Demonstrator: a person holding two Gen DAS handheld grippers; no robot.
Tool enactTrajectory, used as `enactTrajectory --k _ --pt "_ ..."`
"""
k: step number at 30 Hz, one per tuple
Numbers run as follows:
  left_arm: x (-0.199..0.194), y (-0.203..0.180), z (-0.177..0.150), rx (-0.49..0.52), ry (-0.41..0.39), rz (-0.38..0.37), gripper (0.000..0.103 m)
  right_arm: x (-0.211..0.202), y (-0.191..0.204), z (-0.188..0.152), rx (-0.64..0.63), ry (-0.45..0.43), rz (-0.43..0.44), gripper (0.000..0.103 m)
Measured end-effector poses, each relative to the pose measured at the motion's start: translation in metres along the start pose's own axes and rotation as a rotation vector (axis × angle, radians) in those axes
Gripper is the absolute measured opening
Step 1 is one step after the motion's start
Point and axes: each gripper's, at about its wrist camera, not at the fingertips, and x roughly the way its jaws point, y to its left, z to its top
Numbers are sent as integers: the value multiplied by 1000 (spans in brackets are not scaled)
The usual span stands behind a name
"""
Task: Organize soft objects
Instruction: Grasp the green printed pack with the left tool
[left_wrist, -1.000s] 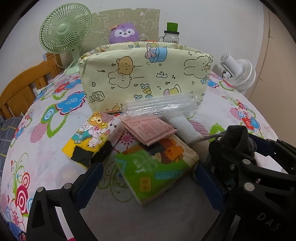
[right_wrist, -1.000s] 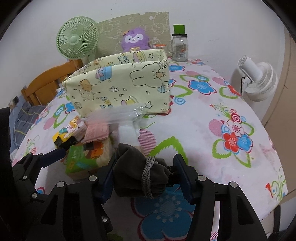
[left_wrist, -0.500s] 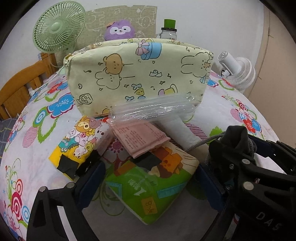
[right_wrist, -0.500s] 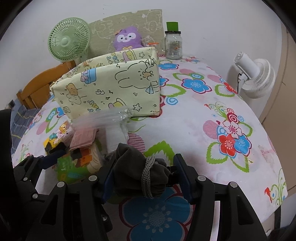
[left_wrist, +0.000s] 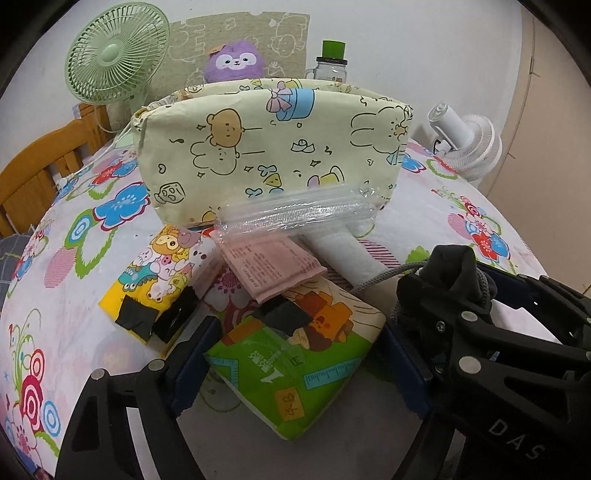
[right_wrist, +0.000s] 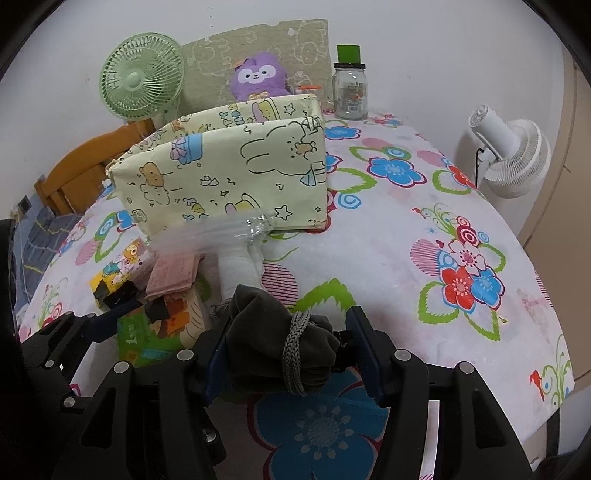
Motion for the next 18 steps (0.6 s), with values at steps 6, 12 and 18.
enactTrajectory --k 6,12,18 --pt "-12 1 -3 -2 -23 2 86 -8 6 -2 -11 -11 3 62" --pt "-27 2 -4 -2 -49 5 79 -21 12 -3 -20 -37 6 62" --pt "-30 3 -4 -13 -46 -7 75 -32 16 -2 -25 -59 7 62"
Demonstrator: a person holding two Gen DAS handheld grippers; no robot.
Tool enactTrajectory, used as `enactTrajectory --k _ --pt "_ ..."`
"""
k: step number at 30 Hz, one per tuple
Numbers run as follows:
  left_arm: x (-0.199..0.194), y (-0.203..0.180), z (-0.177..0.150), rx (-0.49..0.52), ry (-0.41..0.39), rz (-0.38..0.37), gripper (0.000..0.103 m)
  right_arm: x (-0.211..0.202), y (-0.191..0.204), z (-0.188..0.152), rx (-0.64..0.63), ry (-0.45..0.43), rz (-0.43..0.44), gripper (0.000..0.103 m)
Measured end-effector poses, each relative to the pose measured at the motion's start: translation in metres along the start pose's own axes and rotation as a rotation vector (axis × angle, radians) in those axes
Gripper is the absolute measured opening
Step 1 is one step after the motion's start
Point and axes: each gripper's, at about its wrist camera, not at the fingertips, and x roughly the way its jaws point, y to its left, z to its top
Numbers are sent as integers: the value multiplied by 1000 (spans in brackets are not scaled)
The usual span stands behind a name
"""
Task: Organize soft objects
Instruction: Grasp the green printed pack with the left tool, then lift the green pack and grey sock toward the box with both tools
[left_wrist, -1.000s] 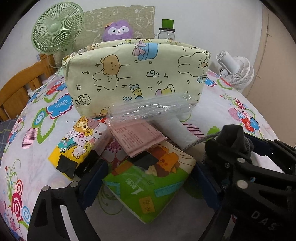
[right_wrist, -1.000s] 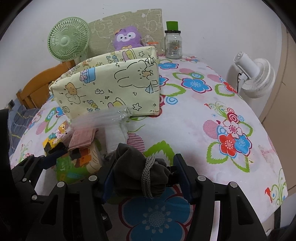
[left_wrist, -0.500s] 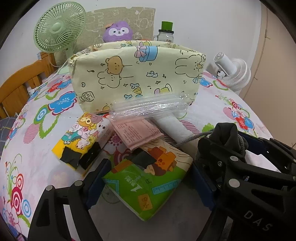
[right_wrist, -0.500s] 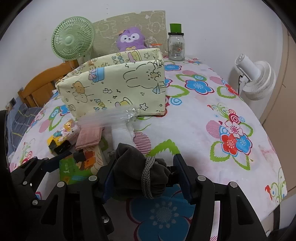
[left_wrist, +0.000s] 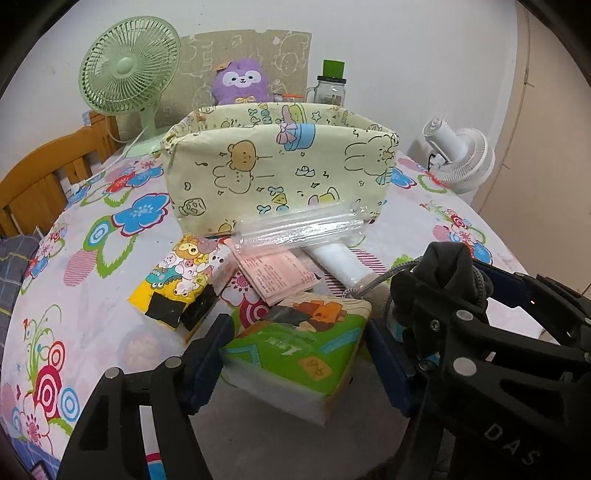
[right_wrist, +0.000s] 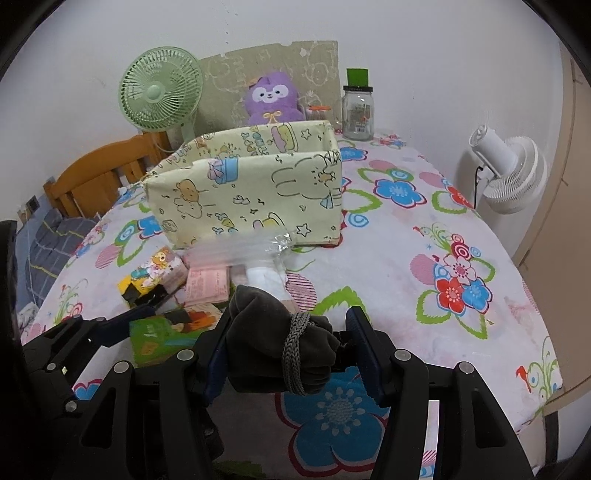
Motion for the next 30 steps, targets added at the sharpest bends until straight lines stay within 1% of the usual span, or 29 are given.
enactTrajectory --k 6,15,18,22,25,30 --pt "0 1 -3 -8 2 0 75 -1 4 1 -11 -1 4 62" --pt "17 -1 -9 -7 56 -13 75 6 7 -5 -25 25 -1 62" --pt "17 -2 -10 4 55 -5 75 10 8 -7 -29 34 0 62" --pt "17 -5 -12 23 53 15 69 14 7 -8 -26 46 -2 62" --pt "15 -5 -11 19 56 8 65 15 7 -8 -26 49 -2 62" --pt "7 -7 -9 29 38 16 61 12 6 -8 -22 41 1 62"
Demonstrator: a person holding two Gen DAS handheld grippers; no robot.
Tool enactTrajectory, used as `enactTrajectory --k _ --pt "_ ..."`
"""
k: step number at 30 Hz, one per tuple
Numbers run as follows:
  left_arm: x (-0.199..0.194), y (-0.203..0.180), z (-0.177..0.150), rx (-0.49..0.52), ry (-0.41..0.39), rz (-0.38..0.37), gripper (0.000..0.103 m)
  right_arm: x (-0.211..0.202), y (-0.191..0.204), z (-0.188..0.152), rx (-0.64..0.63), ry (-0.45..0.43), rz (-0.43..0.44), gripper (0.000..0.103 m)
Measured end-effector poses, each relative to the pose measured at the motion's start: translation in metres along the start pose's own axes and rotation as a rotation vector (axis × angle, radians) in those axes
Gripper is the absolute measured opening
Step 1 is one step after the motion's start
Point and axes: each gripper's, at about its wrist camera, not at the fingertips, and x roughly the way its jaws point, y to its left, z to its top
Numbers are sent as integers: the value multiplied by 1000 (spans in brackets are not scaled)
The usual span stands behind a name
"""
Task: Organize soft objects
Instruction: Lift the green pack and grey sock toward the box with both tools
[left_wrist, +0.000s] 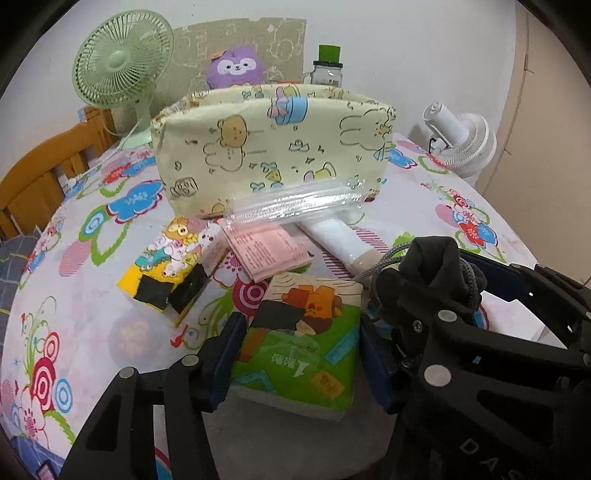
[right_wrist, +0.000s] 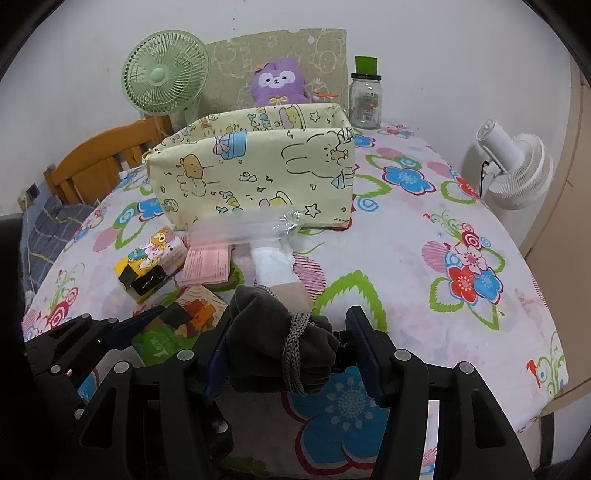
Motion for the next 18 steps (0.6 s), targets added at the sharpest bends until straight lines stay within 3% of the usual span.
enactTrajectory --k 18 --pt "-23 -4 23 6 -43 5 53 -25 -4 19 14 -58 4 62"
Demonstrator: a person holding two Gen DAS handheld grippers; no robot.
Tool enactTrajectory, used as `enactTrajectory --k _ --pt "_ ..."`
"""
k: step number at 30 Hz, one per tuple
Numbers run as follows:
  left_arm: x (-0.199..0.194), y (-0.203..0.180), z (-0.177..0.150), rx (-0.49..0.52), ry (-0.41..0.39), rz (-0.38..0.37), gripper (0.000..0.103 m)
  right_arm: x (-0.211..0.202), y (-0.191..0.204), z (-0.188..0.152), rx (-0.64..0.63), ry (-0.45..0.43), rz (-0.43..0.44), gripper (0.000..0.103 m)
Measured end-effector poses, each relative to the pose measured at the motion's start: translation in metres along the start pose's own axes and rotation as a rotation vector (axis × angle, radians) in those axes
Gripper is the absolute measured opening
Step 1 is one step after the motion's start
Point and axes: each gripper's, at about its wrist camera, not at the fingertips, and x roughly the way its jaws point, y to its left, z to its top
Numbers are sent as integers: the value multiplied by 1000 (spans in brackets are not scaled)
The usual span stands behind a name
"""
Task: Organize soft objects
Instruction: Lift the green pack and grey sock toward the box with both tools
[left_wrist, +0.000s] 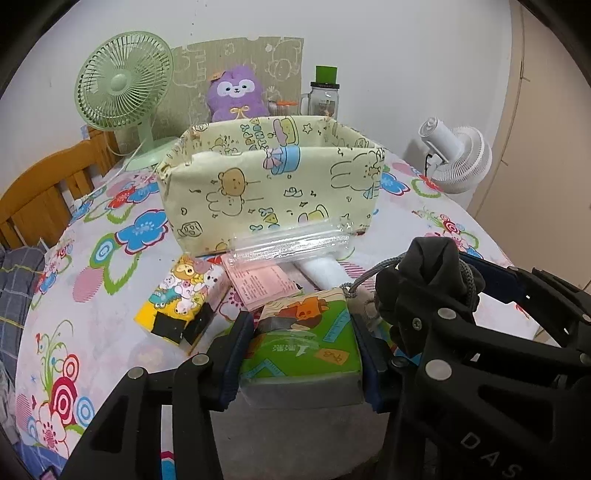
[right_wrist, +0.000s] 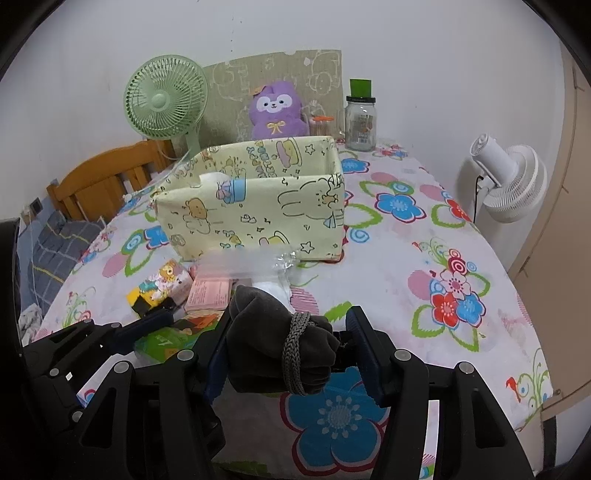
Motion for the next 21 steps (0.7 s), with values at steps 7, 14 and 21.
enactTrajectory --k 7,14,21 --pt "-11 -3 11 11 -29 9 53 -5 0 10 4 -13 14 62" --pt "-21 -3 25 18 -57 20 53 -14 0 24 3 -40 22 62" --pt "-31 -2 39 22 -87 31 53 -21 1 37 3 -64 33 62"
